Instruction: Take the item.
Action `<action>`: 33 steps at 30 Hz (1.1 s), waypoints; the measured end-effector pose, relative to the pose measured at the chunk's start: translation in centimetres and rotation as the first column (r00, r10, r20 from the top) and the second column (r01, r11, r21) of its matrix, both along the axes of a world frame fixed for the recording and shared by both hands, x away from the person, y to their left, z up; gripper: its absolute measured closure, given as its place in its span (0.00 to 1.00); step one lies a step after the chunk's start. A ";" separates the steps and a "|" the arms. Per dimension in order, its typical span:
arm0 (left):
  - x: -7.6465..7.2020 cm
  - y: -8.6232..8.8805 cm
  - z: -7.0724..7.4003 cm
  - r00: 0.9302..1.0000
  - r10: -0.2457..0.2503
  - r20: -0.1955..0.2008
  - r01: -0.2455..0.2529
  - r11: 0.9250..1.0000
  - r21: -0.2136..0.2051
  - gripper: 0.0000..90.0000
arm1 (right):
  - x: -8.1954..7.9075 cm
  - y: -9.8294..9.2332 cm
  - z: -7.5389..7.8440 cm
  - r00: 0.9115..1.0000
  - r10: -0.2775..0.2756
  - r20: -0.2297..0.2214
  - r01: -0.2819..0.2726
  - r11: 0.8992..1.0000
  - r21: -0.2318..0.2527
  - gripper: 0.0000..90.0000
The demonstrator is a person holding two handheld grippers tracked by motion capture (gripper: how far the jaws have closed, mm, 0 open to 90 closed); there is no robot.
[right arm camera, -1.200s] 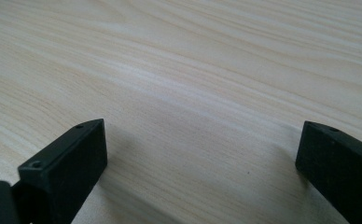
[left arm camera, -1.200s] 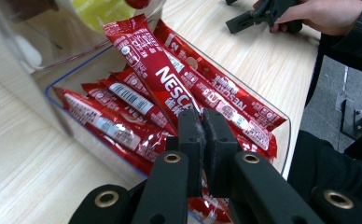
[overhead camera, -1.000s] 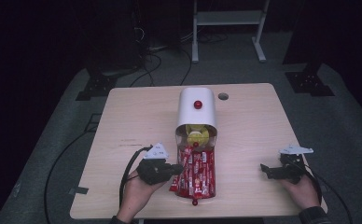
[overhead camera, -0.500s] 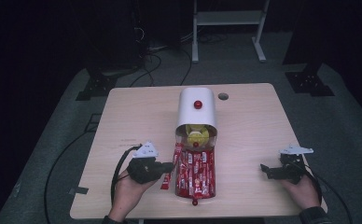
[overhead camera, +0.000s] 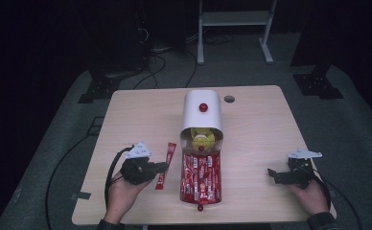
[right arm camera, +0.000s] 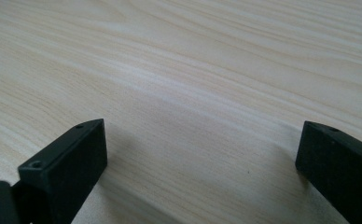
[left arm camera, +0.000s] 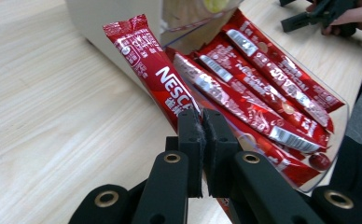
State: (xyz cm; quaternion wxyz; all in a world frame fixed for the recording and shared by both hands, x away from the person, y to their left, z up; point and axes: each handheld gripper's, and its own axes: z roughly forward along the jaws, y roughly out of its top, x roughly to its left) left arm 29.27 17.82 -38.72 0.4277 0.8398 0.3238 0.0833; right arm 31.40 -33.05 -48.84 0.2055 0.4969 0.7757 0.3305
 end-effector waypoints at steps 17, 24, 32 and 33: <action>1.6 1.4 -1.7 0.998 0.056 -0.009 -0.056 0.998 0.015 0.97 | 0.0 0.0 0.0 1.000 -0.001 0.000 0.001 1.000 0.000 0.02; 2.2 1.9 -2.6 0.997 0.076 -0.026 -0.075 0.997 0.020 0.97 | 0.0 0.0 0.0 1.000 -0.001 0.000 0.001 1.000 0.001 0.02; 2.9 1.9 -3.9 0.995 0.089 -0.051 -0.088 0.996 0.034 0.97 | 0.0 0.0 0.0 1.000 -0.001 0.000 0.001 1.000 0.001 0.01; 2.9 1.9 -4.0 0.994 0.091 -0.054 -0.089 0.995 0.035 0.97 | 0.0 0.0 0.0 1.000 -0.002 0.000 0.002 1.000 0.000 0.02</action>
